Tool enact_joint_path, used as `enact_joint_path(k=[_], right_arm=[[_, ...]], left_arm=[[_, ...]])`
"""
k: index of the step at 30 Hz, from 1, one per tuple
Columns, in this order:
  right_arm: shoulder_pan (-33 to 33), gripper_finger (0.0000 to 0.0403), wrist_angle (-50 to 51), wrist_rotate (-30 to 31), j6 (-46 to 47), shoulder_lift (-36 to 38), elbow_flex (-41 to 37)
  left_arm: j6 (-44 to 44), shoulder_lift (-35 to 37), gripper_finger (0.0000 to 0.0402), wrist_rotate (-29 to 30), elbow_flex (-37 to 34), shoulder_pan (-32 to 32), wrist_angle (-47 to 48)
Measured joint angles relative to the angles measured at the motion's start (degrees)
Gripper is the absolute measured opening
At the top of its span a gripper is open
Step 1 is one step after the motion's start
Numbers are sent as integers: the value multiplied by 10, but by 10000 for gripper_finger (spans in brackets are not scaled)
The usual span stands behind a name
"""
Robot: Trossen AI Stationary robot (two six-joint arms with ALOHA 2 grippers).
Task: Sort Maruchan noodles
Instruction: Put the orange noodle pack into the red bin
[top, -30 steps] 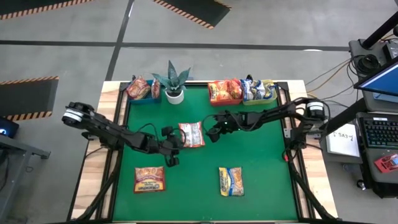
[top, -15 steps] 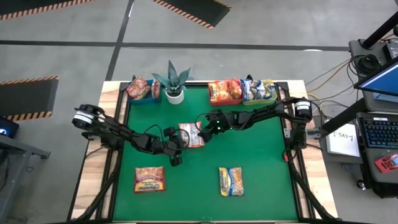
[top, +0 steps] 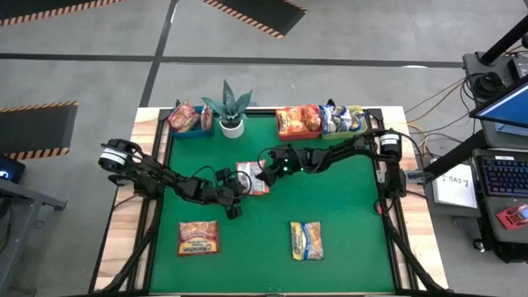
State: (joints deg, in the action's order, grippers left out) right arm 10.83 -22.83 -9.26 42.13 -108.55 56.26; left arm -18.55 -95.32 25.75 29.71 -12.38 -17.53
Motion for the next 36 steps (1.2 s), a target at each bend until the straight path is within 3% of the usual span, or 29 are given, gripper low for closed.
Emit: enact_joint_path(k=[12, 28, 36], right_arm=[[0, 333, -91, -29, -8, -56, 26], [0, 141, -91, -33, -10, -52, 26], [-1, 82, -87, -36, -30, -41, 24]], left_arm=[[0, 0, 75, -4, -2, 0, -9], [0, 1, 75, -7, -2, 0, -21], [18, 56, 75, -12, -5, -5, 28]])
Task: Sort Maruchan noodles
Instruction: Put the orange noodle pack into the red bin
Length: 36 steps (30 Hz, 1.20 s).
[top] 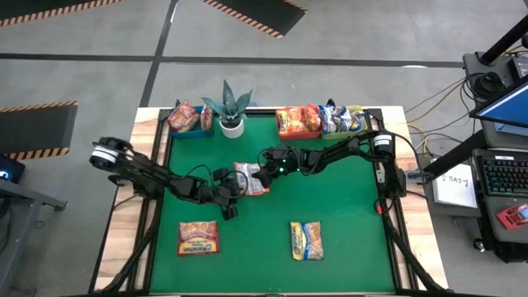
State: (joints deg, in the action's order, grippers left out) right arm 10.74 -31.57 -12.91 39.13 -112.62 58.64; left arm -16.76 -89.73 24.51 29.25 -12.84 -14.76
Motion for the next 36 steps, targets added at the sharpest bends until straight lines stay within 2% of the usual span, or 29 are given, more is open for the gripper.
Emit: enact_joint_path(k=[8, 14, 21, 26, 28, 31, 36], right_arm=[[-1, 46, -3, 4, -21, 12, -1], [-6, 36, 0, 3, -29, 27, -2], [-7, 36, 41, 5, -83, 99, -4], [-7, 36, 103, 26, -144, 187, -4], [-8, 36, 141, 65, -176, 226, -4], [-7, 36, 219, 157, -236, 284, 1], [-7, 36, 331, 385, -343, 349, 20]], left_arm=[[33, 126, 75, 12, 0, -1, 73], [138, 236, 75, 17, 3, -1, 73], [261, 338, 75, 110, 9, 0, 63], [327, 383, 75, 151, 10, 1, 46], [351, 394, 75, 162, 10, 2, 42], [384, 407, 75, 188, 10, 2, 31], [411, 415, 75, 224, 10, 3, 28]])
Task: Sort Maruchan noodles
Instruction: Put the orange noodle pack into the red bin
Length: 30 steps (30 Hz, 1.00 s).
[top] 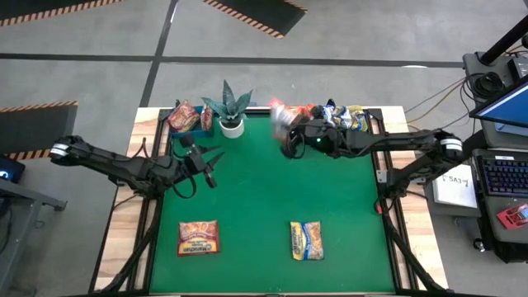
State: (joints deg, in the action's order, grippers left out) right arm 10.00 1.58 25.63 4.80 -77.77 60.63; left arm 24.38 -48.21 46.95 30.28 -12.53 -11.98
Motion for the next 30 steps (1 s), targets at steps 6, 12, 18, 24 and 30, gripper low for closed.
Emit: enact_joint_path(k=[6, 12, 18, 24, 30], right_arm=[[17, 36, 11, 204, -127, 16, 0], [54, 36, 12, 207, -145, -15, 0], [102, 36, 11, 211, -164, -67, 0], [137, 36, 0, 236, -195, -128, 0], [139, 36, 0, 238, -206, -179, 16]], left_arm=[[5, -1, 75, 6, 0, 0, 0], [5, -2, 75, 6, 0, 0, 0], [5, -2, 75, 6, 0, 0, 0], [5, -2, 75, 6, 0, 0, 0], [5, -2, 75, 6, 0, 0, 0]])
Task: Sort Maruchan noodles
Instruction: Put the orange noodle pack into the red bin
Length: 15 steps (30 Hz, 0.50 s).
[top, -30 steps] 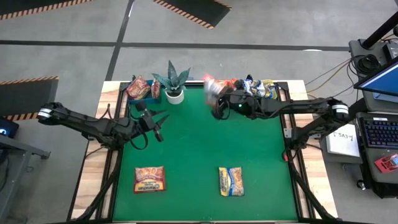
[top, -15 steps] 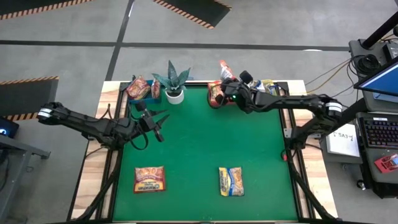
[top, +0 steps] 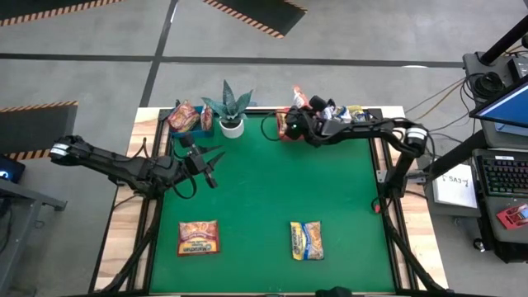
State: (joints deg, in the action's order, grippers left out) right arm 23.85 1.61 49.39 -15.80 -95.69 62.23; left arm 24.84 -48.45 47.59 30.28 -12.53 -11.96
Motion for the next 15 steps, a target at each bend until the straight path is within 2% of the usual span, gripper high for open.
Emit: enact_joint_path(k=[5, 15], right_arm=[[-8, 53, 0, -16, 6, -28, 18], [-19, 156, 22, -73, 44, -29, 48]], left_arm=[[0, 0, 75, 0, 0, 0, 0], [0, 0, 75, 0, 0, 0, 0]])
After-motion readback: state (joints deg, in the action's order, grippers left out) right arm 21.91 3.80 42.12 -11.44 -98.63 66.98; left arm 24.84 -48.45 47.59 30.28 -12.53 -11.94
